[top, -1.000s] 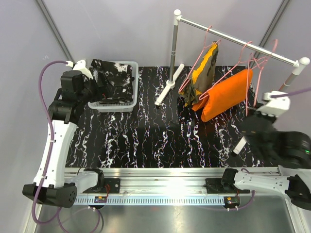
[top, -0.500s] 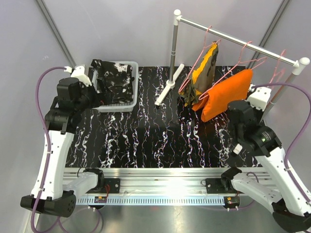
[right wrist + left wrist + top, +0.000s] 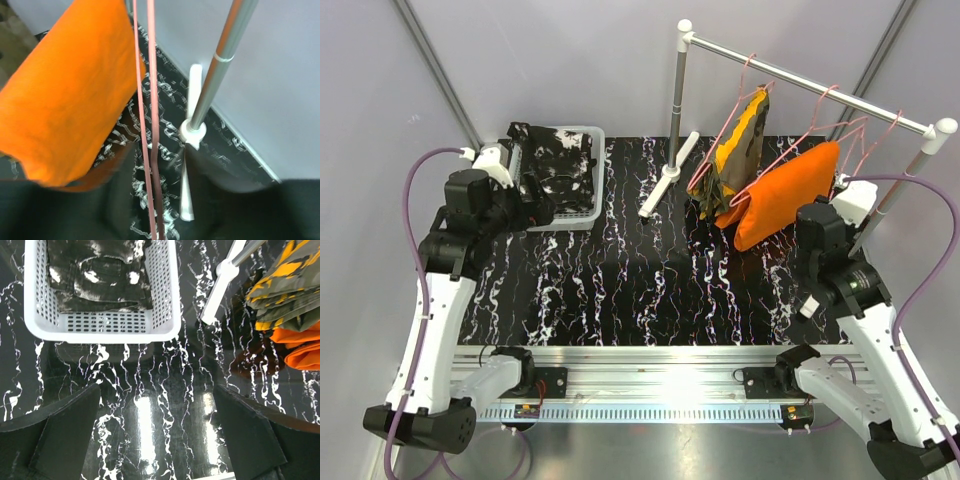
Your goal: Remove the trousers from the hanger
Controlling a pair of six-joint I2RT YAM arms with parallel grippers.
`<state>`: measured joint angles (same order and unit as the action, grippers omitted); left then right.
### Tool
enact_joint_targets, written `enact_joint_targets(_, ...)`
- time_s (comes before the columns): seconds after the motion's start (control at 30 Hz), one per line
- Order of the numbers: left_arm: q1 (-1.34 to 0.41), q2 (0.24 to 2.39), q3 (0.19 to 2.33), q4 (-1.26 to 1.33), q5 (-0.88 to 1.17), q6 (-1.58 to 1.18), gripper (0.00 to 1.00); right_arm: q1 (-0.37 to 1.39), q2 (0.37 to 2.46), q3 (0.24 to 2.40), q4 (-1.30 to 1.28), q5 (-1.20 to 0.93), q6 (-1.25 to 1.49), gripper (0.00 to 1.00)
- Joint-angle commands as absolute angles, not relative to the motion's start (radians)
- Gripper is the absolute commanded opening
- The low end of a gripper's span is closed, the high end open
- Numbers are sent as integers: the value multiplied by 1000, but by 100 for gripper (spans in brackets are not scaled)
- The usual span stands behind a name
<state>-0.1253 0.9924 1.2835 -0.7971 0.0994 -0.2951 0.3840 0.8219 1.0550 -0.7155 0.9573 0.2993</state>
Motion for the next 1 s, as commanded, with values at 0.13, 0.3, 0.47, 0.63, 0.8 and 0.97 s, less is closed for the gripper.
enact_joint_targets(0.13, -126, 924, 1209, -694, 37, -291, 99, 379, 818, 1236, -827, 796, 345, 80)
enact_joint_targets(0.3, -126, 870, 1112, -618, 5, -298, 99, 379, 867, 1340, -831, 609, 374, 100)
enact_joint_targets(0.47, -126, 839, 1063, -584, -29, -285, 99, 380, 978, 1373, -743, 520, 417, 99)
enact_joint_targets(0.63, -126, 850, 1051, -584, -31, -276, 99, 379, 1115, 1382, -655, 546, 521, 100)
enact_joint_targets(0.8, -126, 851, 1042, -583, -25, -272, 99, 379, 1238, 1410, -623, 595, 572, 98)
enact_joint_targets(0.97, -126, 862, 1039, -583, -6, -270, 99, 379, 1313, 1402, -604, 721, 600, 75)
